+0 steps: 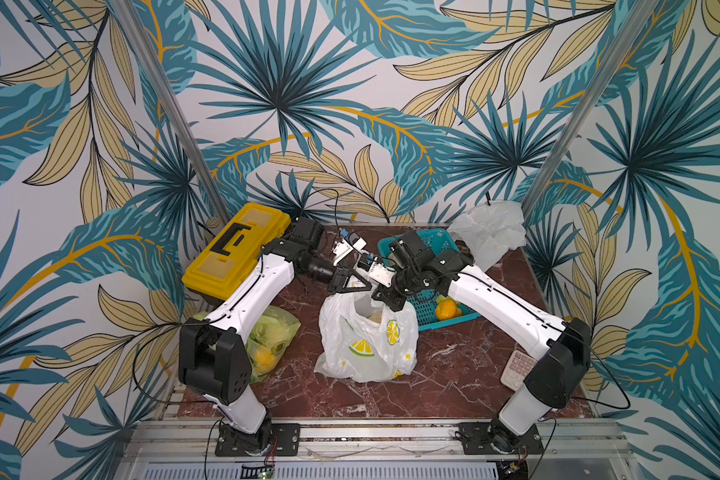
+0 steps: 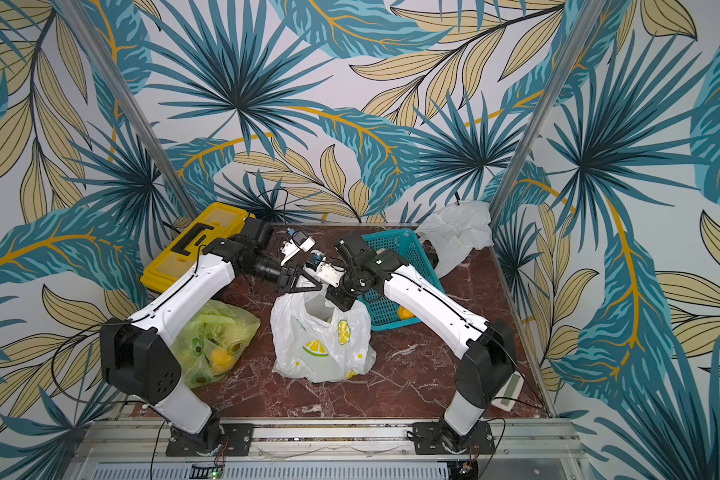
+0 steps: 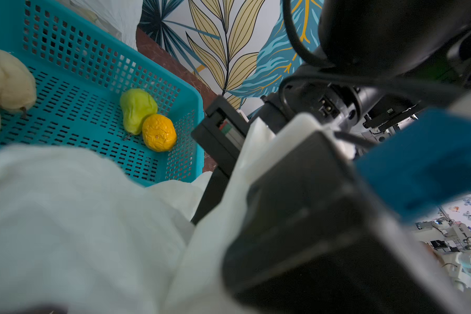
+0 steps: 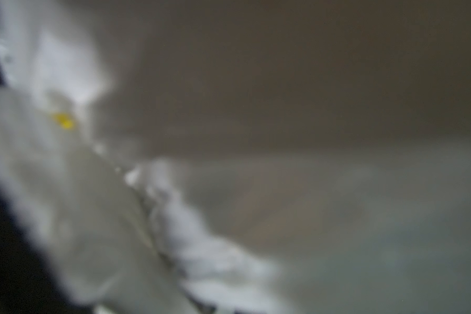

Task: Place the pears into plastic bags & tie knots
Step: Tie the plastic bag at the center of the board.

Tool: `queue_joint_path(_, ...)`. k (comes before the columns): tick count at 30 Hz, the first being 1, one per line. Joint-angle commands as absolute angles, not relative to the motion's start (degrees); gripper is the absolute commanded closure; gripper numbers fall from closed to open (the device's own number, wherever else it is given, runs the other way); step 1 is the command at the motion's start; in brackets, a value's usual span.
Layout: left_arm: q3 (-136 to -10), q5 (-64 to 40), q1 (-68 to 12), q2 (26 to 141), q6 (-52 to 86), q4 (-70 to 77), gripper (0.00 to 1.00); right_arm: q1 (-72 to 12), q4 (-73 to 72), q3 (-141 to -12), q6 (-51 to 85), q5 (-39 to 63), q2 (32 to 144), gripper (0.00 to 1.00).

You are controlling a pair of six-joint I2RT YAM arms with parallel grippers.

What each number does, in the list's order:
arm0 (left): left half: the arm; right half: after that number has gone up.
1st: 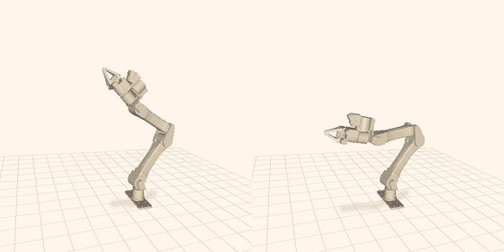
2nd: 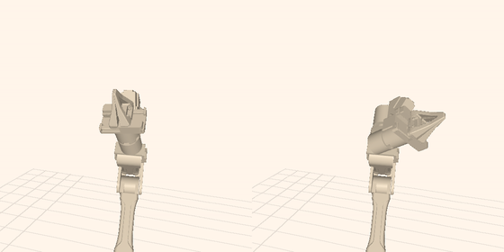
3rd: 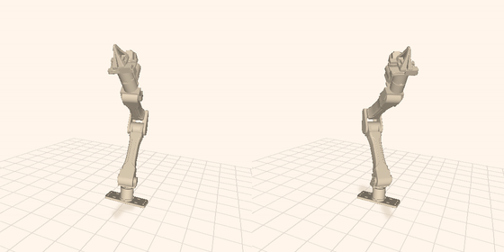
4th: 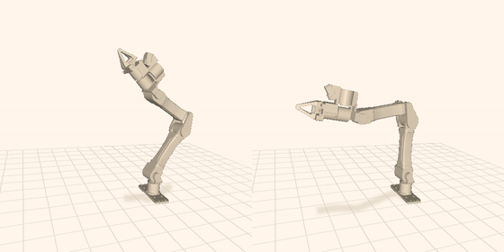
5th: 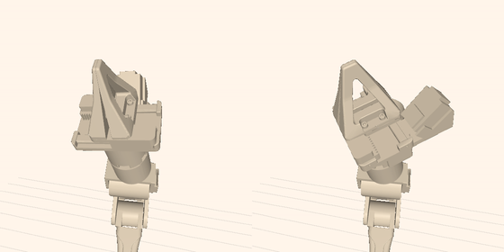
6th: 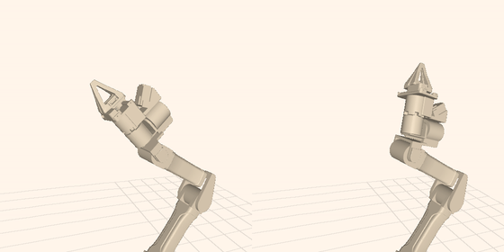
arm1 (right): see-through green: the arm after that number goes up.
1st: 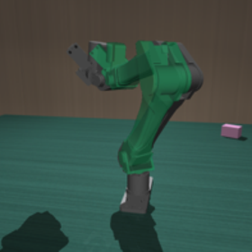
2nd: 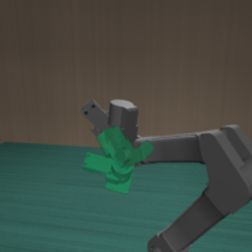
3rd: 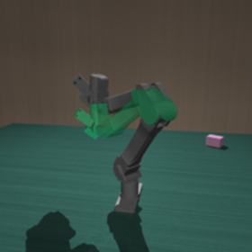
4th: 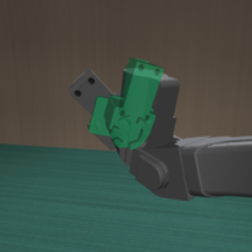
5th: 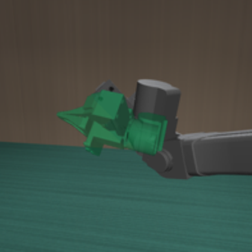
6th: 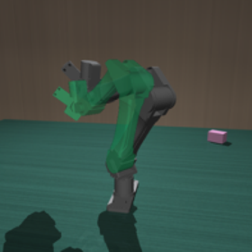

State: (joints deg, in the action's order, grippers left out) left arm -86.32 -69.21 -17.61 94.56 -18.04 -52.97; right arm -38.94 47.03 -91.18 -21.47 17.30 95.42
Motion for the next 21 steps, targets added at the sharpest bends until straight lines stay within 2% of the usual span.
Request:
queue_joint_path(1,-85.93,-69.54,-15.89,94.50,-18.19,-52.65,0.91,-38.16,45.10,-87.00,-18.12,22.71,90.50,0.82)
queue_joint_path(4,-86.04,-70.27,-15.74,94.26,-18.48,-52.65,0.93,-37.10,43.08,-83.88,-16.29,25.42,88.46,0.74)
queue_joint_path(7,-86.09,-71.21,-15.79,94.34,-18.54,-52.62,0.93,-36.70,40.52,-81.67,-15.12,27.20,87.86,0.71)
queue_joint_path(9,-86.12,-71.39,-15.87,94.42,-18.43,-52.65,0.93,-36.66,38.76,-81.04,-14.78,27.82,88.35,0.75)
queue_joint_path(11,-86.02,-71.46,-15.93,94.27,-18.20,-52.65,0.91,-36.71,38.15,-81.71,-14.10,28.20,89.56,0.88)
queue_joint_path(13,-85.63,-70.78,-16.02,93.97,-17.78,-52.65,0.77,-36.72,38.60,-83.14,-14.09,28.72,90.49,0.99)
queue_joint_path(15,-84.83,-69.04,-16.11,93.26,-17.33,-52.65,0.63,-36.67,38.72,-84.03,-14.35,28.74,90.38,1.00)
queue_joint_path(18,-83.96,-67.69,-16.23,92.37,-17.28,-52.65,0.57,-36.73,39.33,-85.25,-15.06,29.06,89.87,1.00)
queue_joint_path(21,-84.49,-67.44,-16.61,92.40,-17.24,-52.65,0.55,-36.82,41.84,-87.47,-15.90,29.51,90.77,1.00)
